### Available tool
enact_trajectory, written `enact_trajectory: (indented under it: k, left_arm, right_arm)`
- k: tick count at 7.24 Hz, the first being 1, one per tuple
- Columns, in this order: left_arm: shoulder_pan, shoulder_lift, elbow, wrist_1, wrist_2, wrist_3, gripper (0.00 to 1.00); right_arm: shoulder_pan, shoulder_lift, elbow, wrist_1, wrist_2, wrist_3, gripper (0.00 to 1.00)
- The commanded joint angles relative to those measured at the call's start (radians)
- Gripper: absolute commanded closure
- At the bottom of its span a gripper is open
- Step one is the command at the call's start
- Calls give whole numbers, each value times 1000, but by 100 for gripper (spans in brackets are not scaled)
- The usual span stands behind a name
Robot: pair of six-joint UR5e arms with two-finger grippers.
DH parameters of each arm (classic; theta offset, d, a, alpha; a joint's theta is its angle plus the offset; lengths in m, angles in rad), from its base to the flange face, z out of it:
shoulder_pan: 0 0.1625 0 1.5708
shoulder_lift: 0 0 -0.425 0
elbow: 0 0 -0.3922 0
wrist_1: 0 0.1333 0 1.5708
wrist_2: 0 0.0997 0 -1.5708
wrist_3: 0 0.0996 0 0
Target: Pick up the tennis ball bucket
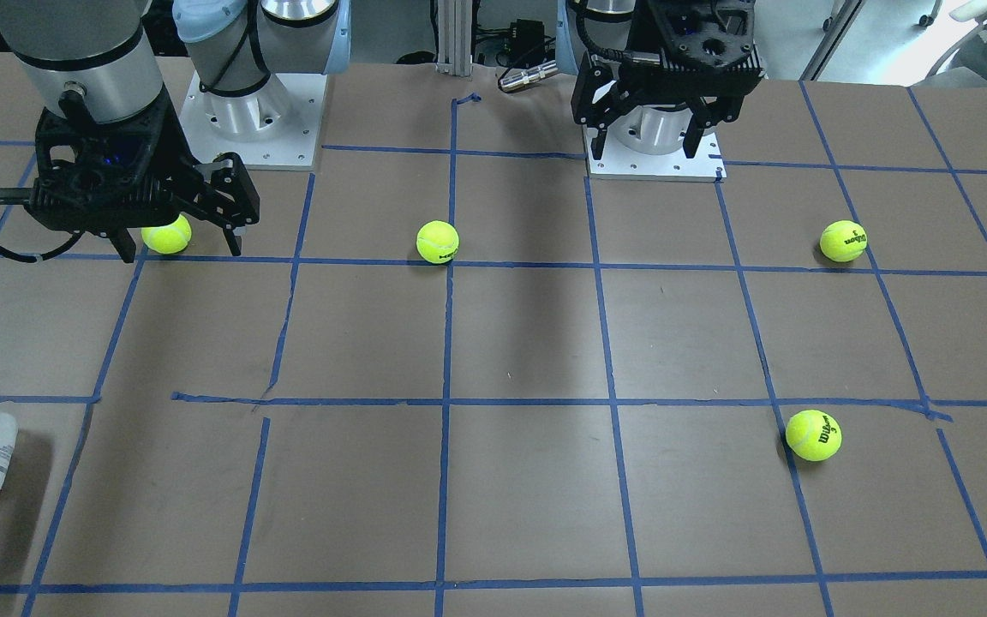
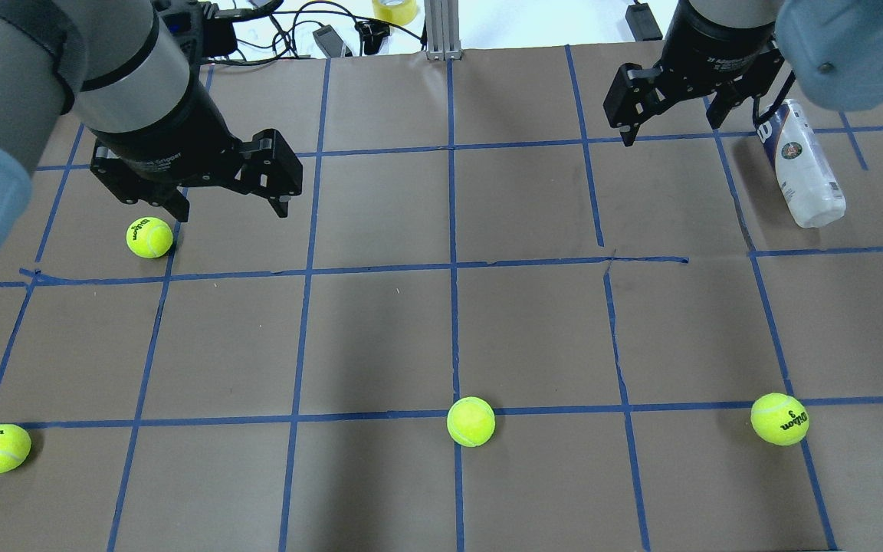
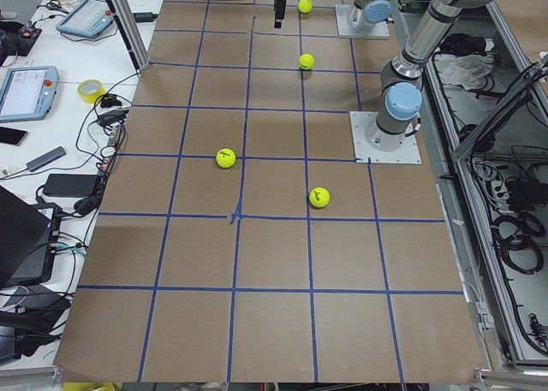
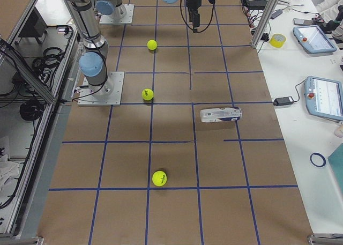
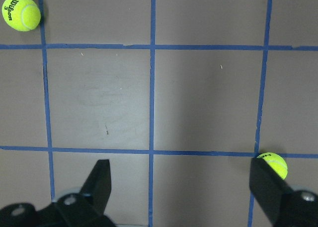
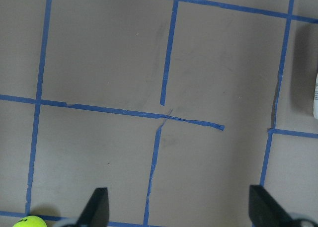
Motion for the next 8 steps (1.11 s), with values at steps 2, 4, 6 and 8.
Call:
enact_trajectory:
  k: [2, 4, 6, 8]
  left_arm:
    - [1, 0, 0, 0, 0, 0, 0]
    - [1, 0, 0, -2, 0, 0, 0]
    - [-1, 0, 0, -2, 0, 0, 0]
    - [-1, 0, 0, -2, 0, 0, 0]
  right_arm:
    - [-1, -1, 0, -2, -1, -2, 0]
    - [-7, 7, 0, -5, -21, 8, 0]
    - [-24, 27, 0, -21, -20, 31, 0]
    - [-94, 94, -37, -57, -14, 10, 0]
